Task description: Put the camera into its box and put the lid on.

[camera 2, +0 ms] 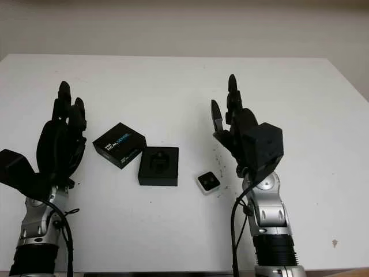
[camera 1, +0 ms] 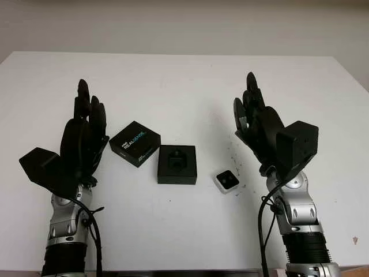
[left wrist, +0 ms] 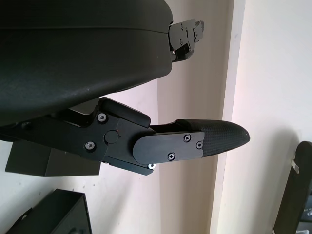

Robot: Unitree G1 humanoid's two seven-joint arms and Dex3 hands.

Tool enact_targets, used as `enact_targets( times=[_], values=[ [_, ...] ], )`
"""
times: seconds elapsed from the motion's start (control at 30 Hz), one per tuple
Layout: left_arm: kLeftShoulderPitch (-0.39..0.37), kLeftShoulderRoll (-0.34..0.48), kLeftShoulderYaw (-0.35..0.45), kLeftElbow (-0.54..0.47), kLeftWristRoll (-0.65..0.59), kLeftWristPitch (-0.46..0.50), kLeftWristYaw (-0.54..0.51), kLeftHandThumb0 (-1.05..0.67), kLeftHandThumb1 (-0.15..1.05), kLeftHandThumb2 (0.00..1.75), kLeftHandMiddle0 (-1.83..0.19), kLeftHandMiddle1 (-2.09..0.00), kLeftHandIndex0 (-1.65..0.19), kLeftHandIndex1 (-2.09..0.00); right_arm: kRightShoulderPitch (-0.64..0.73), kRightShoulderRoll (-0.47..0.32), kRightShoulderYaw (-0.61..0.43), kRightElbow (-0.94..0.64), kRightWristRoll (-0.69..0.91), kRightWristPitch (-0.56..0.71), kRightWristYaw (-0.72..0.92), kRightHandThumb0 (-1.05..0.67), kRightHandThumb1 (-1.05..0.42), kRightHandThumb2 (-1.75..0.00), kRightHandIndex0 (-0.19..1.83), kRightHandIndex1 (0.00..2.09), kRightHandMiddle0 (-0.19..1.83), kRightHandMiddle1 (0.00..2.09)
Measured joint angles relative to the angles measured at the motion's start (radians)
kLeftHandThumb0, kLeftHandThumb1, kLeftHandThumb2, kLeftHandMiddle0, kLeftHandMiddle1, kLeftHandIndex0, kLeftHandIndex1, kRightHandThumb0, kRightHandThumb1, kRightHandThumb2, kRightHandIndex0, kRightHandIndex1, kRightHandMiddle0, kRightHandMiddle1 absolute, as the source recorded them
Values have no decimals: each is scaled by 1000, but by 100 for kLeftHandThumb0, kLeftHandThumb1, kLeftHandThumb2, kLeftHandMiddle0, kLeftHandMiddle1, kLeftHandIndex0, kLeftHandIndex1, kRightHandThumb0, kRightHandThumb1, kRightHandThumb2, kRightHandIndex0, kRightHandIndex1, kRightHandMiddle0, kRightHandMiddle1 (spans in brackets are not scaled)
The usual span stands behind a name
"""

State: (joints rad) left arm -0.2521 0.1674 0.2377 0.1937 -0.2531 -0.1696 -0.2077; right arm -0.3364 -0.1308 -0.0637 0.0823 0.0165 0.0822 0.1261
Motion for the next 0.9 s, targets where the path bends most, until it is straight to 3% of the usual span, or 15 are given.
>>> enact_targets(
  times=[0.33, 0.4, 0.5, 0.6, 0.67, 0.77, 0.9],
  values=[
    [8, -9, -36, -7, 27, 4, 10, -75, 105, 56, 19, 0, 19, 0, 7, -19, -6, 21, 9, -3, 19, -65, -105, -59, -19, 0, -19, 0],
    [-1, -9, -39, 8, 28, -5, 5, -75, 105, 57, 19, 0, 19, 0, 2, -22, -12, 21, 21, 6, 25, -67, -105, -52, -19, 0, -18, 1],
    [-8, -8, -39, 11, 26, -11, -6, -76, 105, 58, 19, 0, 19, 0, -7, -43, -23, 21, 27, 7, 38, -64, -105, -34, -2, 9, -6, 8],
    [-7, -7, -37, 8, 23, -11, -7, -78, 105, 56, 19, 0, 19, 0, -24, -104, -27, 16, 32, 6, 101, -57, -100, -11, 13, 17, 7, 18],
    [-7, -4, -34, 6, 22, -11, -7, -79, 105, 55, 19, 0, 19, 0, -36, -153, -29, 8, 47, 6, 165, -51, -96, -7, 14, 17, 6, 25],
    [-7, 0, -30, 6, 19, -10, -8, -80, 105, 54, 19, 0, 19, 0, -49, -234, -28, -19, 47, 24, 246, -48, -88, -5, 24, 23, -6, 66],
    [-7, 1, -24, 3, 16, -2, -7, -80, 105, 52, 19, 0, 19, 0, -60, -335, -15, -65, -2, 14, 316, -52, -82, -4, 37, 32, -2, 80]
  ],
)
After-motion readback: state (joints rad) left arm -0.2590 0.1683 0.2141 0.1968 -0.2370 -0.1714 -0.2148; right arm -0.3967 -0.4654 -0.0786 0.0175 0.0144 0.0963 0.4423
